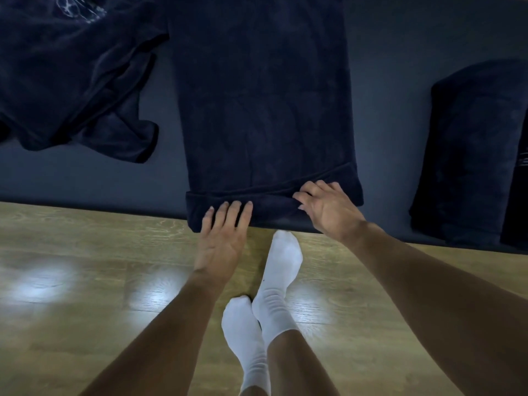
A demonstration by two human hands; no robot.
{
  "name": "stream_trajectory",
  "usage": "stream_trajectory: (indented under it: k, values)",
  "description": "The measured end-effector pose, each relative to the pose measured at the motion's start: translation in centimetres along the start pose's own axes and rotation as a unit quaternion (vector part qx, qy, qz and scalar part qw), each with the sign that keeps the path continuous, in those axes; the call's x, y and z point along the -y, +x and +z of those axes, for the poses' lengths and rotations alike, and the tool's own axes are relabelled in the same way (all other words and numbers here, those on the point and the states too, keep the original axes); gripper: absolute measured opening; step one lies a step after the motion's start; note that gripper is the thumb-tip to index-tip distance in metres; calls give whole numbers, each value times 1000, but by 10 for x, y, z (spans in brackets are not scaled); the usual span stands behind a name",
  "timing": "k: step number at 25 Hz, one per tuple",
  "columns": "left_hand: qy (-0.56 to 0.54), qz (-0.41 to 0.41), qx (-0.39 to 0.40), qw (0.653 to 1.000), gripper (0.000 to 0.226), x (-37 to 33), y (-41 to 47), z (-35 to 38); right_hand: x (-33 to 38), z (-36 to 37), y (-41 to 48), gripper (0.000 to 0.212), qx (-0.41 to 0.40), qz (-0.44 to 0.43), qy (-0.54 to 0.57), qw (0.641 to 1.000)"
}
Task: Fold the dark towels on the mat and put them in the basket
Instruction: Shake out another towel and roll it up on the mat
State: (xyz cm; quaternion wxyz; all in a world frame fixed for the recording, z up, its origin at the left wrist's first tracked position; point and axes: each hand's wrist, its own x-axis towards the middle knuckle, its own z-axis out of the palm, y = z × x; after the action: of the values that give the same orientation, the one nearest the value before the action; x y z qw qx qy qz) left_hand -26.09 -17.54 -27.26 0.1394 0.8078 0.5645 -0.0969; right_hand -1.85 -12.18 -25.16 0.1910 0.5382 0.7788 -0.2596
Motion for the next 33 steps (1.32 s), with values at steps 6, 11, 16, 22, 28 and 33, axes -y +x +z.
stream_trajectory:
  k: [6,11,16,22,28,33]
  values:
    - [18,-13,34,999,42,15,38,-19,-8,-10,21,35,79,9,54,995]
    - [-127,-124,133,975,35,31,81,-51,4,-8,3,44,-117,17,35,992]
    - [-197,-126,233,944,24,42,109,-56,-4,-1,10,40,-22,107,72,991]
    - [-140,-50,115,982,43,23,75,-65,-58,-59,49,32,235,94,201,946]
    - [-85,-156,291,940,42,21,114,-56,-36,-30,38,32,11,151,168,974]
    - [-31,-151,285,946,38,13,115,-54,-2,12,0,57,-130,2,-25,991]
